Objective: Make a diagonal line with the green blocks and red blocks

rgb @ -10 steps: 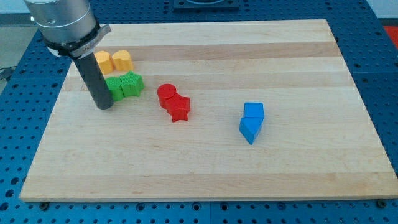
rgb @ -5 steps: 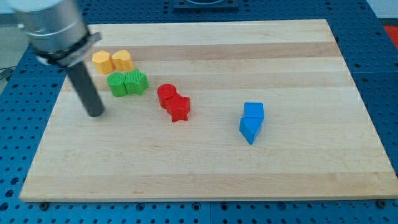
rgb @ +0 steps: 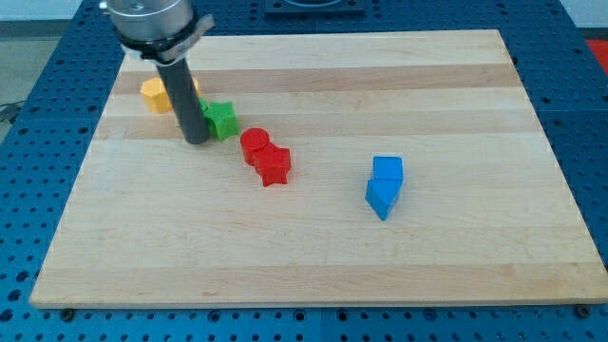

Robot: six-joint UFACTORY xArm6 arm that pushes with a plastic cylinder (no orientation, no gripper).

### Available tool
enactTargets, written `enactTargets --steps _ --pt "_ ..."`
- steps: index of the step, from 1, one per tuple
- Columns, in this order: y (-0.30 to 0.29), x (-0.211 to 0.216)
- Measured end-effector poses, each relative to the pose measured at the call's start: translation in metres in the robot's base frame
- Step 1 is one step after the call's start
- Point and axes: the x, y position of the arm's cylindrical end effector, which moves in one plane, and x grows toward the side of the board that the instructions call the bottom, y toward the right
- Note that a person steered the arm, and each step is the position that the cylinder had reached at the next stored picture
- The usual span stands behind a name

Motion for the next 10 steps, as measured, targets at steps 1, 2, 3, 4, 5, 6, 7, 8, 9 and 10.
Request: enactTargets --steps 1,2,3,4,5,6,7,8,9,10 --pt "-0.002 0.000" --pt "-0.030 0.000" --pt "-0.073 0.001" --pt "-0.072 -0.004" --pt "-0.060 -0.025" --pt "-0.055 -0.025" --pt "-0.031 -0.025" --pt "-0.001 -0.025" --pt "0.017 -0.025" --pt "0.017 -0.025"
